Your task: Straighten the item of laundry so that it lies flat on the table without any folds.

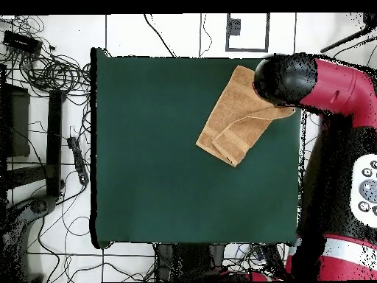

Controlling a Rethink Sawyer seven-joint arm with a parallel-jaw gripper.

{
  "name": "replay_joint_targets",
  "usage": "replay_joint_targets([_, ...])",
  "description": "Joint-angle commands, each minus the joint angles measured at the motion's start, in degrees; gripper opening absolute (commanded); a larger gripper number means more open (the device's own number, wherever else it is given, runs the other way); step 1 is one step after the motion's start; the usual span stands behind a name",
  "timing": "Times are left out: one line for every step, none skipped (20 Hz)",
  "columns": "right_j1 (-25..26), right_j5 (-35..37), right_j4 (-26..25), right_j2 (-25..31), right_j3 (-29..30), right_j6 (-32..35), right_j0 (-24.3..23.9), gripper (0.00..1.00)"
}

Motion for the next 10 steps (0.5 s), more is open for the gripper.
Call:
replay_joint_targets([0.2, -4.3, 1.9, -2.5, 11.9, 23.9, 4.3, 1.00])
replay_joint_targets([0.2, -4.5, 2.0, -2.9, 11.8, 24.5, 4.6, 1.00])
replay_joint_targets([0.3, -4.6, 2.1, -3.1, 11.9, 24.9, 4.8, 1.00])
replay_joint_targets([0.3, -4.8, 2.4, -3.3, 12.2, 25.4, 4.9, 1.00])
replay_joint_targets([0.3, -5.1, 2.5, -3.1, 12.4, 25.1, 4.8, 1.00])
replay_joint_targets([0.4, -5.6, 2.5, -2.9, 12.6, 24.8, 4.6, 1.00])
replay_joint_targets([0.5, -6.0, 2.7, -2.8, 12.8, 24.6, 4.5, 1.00])
replay_joint_targets([0.5, -6.3, 2.8, -2.7, 13.0, 24.6, 4.4, 1.00])
replay_joint_targets([0.6, -6.7, 2.9, -2.6, 13.3, 24.5, 4.2, 1.00])
replay_joint_targets([0.5, -7.2, 2.9, -2.3, 13.7, 24.3, 4.0, 1.00])
